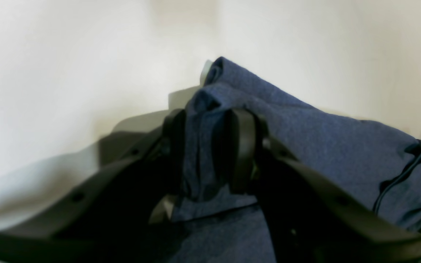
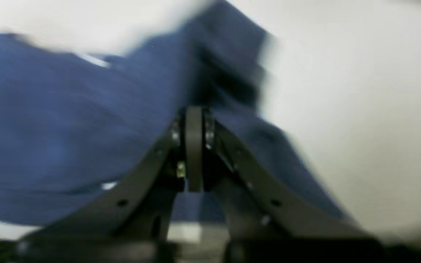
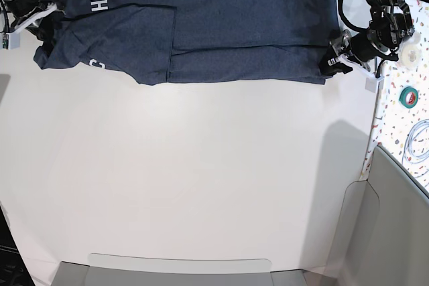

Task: Layout the t-shirt on the table in an organized manner, then fold the t-shirt properly
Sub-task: 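Fold the held sleeve with the right gripper onto the shirt body, then release the edge with the left gripper and lift it off the shirt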

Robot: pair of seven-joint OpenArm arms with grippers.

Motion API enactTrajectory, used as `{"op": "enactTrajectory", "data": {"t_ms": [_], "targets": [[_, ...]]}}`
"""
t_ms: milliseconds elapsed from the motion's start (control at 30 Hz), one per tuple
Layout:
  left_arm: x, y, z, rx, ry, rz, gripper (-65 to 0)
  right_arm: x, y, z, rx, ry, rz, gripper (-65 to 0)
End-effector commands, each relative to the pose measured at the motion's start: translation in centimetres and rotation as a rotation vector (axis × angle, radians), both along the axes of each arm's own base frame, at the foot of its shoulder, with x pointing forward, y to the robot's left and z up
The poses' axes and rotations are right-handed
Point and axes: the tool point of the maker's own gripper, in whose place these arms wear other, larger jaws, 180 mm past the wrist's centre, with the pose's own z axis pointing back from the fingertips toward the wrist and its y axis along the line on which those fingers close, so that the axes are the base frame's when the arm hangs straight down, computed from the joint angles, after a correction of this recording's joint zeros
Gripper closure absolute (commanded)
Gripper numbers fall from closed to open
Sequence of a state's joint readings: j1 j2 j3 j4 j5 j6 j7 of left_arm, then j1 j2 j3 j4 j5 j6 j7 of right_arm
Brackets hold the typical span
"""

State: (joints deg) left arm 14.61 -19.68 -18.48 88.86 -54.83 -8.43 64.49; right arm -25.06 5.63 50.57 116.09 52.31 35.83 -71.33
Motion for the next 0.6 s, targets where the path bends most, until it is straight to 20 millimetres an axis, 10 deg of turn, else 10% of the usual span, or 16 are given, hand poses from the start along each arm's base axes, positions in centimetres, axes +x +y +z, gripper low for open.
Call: {"op": "enactTrajectory", "data": {"t_ms": [0,267,567], "targets": [[-1.5,0.4,-1.0,0.033,0.077,-0.019,-19.9,1.4,0.6,1.6,0.01,-0.08,0.033,0.0],[-1.5,0.3,-1.0,0.032,0.077,-0.018,-19.9,4.7,2.1,1.4,0.047,-0.142,-0.002,0.0],[-1.5,0.4,-1.0,0.032,0.075,-0.017,-19.9,1.4,-3.1,-4.4,-0.089,0.12,-0.138,0.0]]}}
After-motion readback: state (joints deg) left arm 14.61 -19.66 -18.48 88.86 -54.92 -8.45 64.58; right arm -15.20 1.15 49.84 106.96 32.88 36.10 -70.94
